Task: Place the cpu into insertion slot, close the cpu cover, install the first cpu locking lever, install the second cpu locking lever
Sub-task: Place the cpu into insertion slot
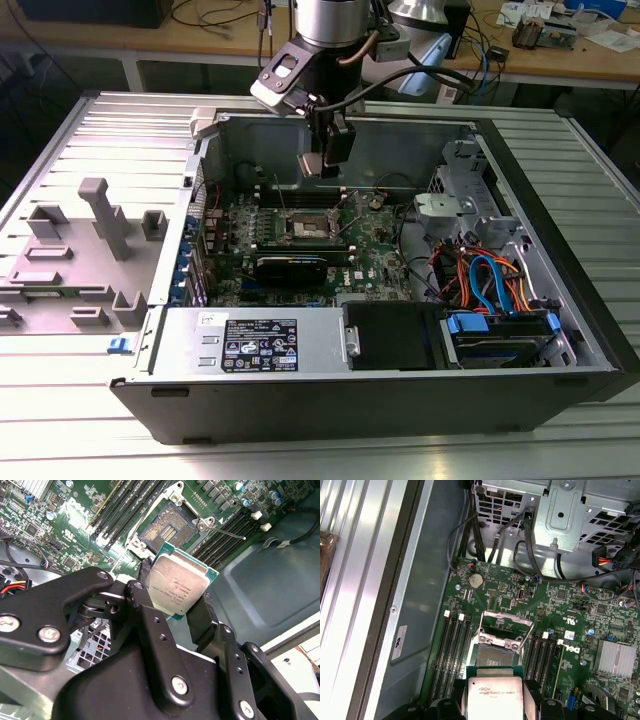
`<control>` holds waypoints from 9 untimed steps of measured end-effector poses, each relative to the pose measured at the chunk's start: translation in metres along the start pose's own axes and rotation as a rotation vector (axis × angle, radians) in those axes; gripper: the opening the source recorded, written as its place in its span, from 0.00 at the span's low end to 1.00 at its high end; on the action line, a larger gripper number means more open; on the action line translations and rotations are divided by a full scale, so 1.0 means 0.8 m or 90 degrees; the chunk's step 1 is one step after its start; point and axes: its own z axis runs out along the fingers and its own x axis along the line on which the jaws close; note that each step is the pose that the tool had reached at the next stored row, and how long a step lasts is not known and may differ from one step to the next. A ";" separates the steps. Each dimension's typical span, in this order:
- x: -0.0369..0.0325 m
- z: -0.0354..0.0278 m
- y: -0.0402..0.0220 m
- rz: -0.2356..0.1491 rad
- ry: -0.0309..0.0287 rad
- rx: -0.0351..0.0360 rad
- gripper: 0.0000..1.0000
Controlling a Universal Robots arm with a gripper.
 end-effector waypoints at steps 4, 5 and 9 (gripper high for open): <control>0.0001 0.0004 -0.0003 0.009 -0.0003 -0.0002 0.54; 0.0001 0.0007 -0.0004 0.012 -0.0004 -0.0003 0.54; 0.0000 0.0023 -0.0005 0.027 -0.0011 -0.0006 0.54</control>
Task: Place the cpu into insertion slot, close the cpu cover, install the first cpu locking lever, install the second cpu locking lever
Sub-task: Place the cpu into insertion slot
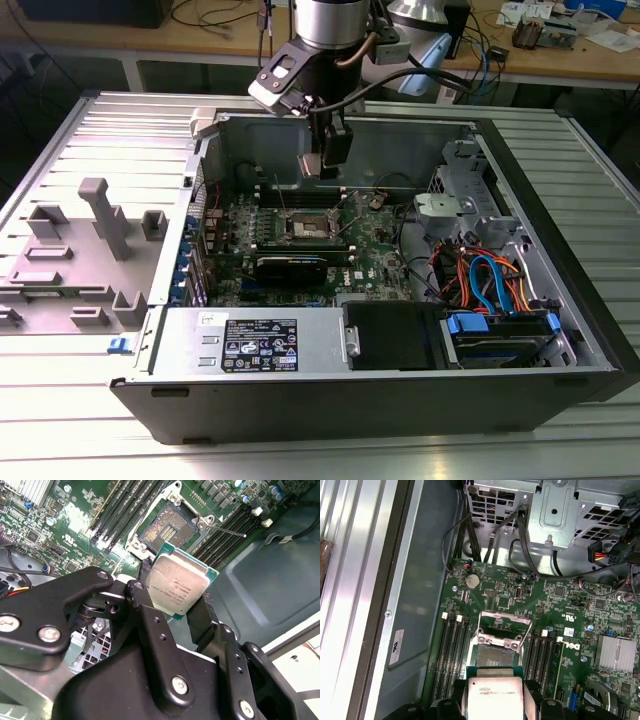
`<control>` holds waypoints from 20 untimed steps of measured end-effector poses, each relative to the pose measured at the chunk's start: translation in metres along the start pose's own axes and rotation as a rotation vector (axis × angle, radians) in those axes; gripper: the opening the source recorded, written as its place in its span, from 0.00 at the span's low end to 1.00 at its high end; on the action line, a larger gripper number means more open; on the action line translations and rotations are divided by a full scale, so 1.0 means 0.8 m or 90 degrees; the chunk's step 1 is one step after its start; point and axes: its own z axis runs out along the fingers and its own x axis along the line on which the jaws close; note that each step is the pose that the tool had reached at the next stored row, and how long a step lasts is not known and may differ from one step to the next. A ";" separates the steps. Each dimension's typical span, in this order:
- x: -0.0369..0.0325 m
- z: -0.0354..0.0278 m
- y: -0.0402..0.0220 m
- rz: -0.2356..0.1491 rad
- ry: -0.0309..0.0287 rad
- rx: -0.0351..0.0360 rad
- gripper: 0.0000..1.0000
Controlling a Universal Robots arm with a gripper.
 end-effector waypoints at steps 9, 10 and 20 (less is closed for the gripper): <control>0.0000 0.0001 0.0000 0.002 0.0000 -0.0001 0.54; 0.0000 0.0001 0.0000 0.002 0.0000 -0.0001 0.54; 0.0001 0.0142 -0.0009 0.054 -0.0021 -0.0010 0.54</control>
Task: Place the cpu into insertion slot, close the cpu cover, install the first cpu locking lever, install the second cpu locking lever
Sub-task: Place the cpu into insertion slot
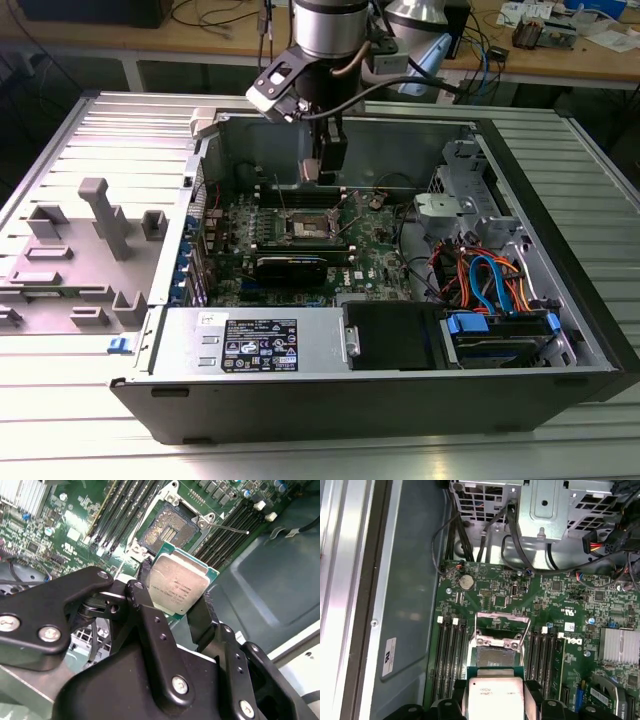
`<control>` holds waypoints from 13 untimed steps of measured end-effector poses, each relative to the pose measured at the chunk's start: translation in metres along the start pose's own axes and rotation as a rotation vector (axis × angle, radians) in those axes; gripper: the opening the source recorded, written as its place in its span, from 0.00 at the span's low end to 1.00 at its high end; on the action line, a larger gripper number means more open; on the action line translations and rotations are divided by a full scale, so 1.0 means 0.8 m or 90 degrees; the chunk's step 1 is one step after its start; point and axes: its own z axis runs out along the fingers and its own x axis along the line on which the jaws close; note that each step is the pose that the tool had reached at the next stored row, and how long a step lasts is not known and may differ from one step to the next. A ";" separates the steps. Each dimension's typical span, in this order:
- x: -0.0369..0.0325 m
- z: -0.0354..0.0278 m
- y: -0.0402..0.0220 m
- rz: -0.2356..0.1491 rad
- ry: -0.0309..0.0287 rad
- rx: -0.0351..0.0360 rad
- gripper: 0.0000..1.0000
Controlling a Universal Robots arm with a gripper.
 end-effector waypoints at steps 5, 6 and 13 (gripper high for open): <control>-0.0001 0.0125 -0.0009 0.017 -0.0006 -0.0004 0.54; -0.0001 0.0147 -0.0010 0.019 -0.0007 -0.0004 0.54; -0.0005 0.0286 -0.0015 0.026 -0.0010 -0.0005 0.54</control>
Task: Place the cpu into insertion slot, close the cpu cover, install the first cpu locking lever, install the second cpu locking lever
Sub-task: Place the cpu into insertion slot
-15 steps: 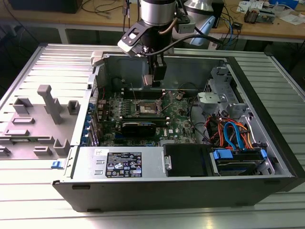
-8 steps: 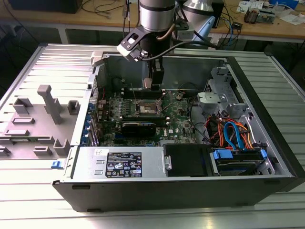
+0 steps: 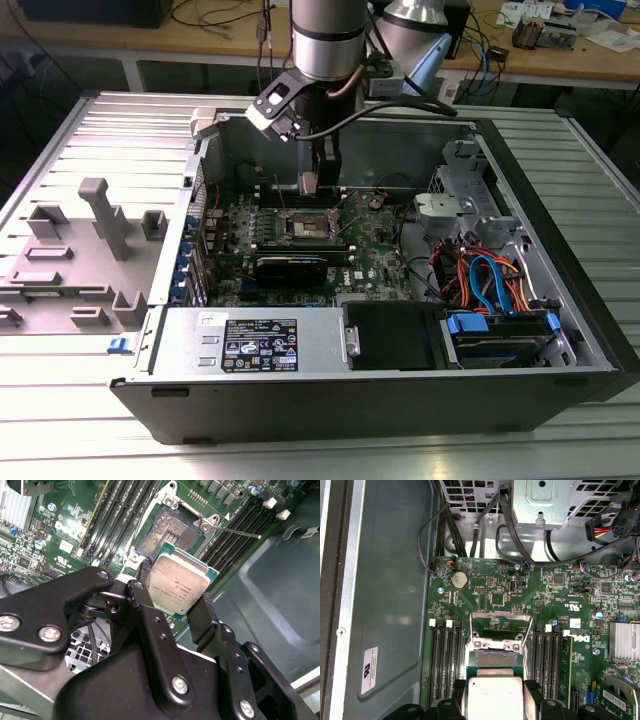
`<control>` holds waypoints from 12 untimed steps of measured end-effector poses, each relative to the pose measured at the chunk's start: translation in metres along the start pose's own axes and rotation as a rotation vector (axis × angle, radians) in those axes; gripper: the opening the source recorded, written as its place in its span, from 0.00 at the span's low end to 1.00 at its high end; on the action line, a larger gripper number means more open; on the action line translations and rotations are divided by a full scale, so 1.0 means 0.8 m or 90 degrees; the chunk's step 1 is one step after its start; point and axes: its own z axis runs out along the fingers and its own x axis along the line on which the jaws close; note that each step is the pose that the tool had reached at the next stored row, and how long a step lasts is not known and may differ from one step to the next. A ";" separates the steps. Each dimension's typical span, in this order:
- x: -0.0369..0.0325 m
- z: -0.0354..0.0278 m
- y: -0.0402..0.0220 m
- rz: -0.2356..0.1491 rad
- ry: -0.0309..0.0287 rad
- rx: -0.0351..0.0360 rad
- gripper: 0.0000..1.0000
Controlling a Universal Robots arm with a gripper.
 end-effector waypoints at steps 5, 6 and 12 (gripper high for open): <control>-0.0001 0.0051 -0.0002 0.000 0.0000 0.0000 0.54; -0.0002 0.0066 -0.0002 0.000 0.0000 0.0000 0.54; -0.0002 0.0086 -0.0003 0.000 0.0000 0.0000 0.54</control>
